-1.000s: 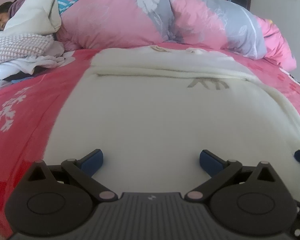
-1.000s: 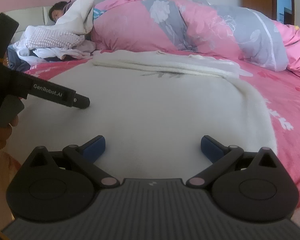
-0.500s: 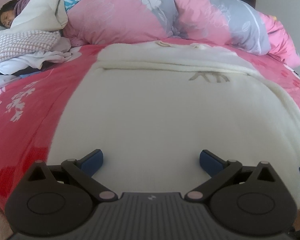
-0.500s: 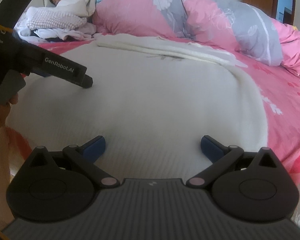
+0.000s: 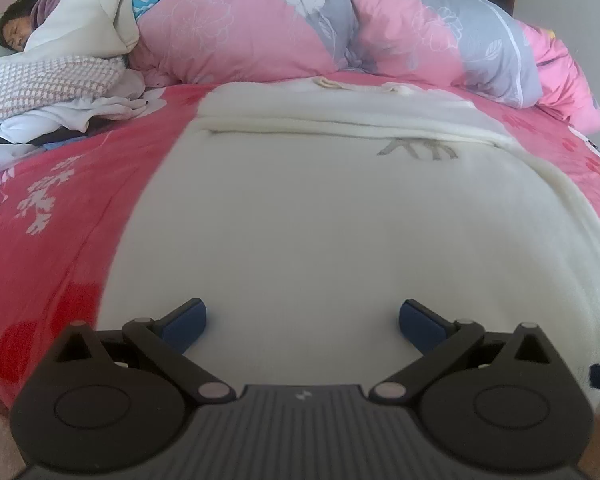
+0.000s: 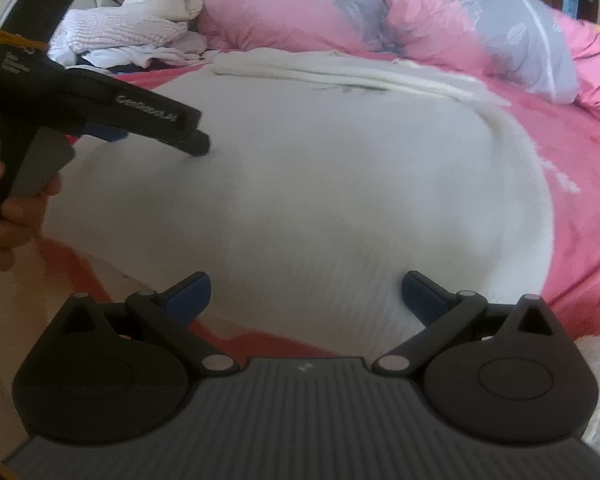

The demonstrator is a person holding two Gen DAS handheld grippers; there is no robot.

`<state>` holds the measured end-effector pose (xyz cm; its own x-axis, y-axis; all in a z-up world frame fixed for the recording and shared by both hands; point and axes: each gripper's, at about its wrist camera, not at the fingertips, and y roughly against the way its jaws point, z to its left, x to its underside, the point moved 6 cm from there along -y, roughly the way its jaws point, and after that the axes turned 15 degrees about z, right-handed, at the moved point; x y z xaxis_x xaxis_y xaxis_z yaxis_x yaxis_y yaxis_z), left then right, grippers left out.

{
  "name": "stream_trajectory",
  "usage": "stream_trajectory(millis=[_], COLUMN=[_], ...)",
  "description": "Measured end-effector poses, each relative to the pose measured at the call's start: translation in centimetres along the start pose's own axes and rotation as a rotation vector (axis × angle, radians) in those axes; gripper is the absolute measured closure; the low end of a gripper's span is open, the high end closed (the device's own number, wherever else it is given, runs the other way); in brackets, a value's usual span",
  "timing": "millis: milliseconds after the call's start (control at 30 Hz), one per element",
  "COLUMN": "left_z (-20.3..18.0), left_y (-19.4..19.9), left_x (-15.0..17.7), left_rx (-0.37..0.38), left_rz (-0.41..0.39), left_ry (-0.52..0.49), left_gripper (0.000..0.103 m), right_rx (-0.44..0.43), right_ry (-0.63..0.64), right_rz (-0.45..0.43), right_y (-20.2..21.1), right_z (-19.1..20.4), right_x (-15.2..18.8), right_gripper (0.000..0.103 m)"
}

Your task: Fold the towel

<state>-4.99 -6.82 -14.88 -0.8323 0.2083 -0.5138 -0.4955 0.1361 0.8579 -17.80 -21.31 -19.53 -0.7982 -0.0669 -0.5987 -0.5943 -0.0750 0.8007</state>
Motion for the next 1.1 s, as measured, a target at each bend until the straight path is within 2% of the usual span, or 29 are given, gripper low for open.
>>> stream_trajectory(millis=[233, 767, 1000, 1100], left_z=[0.0, 0.1, 0.7, 1.5], left_y=[0.0, 0.0, 1.3, 2.3], left_x=[0.0, 0.2, 1.1, 2.0], left_rx=[0.0, 0.007, 0.007, 0.041], left_rz=[0.003, -0.021, -0.052, -0.074], left_ry=[0.002, -0.021, -0.045, -0.044], left_gripper=[0.0, 0.0, 0.0, 0.0], right_rx=[-0.175, -0.175, -0.187, -0.195], right_ry=[-0.013, -0.048, -0.071, -0.071], right_rz=[-0.028, -0.163, -0.174, -0.172], right_y=[1.6, 2.9, 2.2, 2.0], right_z=[0.6, -1.2, -1.5, -1.5], right_x=[0.1, -2.7, -3.5, -3.5], right_gripper=[0.001, 0.004, 0.009, 0.011])
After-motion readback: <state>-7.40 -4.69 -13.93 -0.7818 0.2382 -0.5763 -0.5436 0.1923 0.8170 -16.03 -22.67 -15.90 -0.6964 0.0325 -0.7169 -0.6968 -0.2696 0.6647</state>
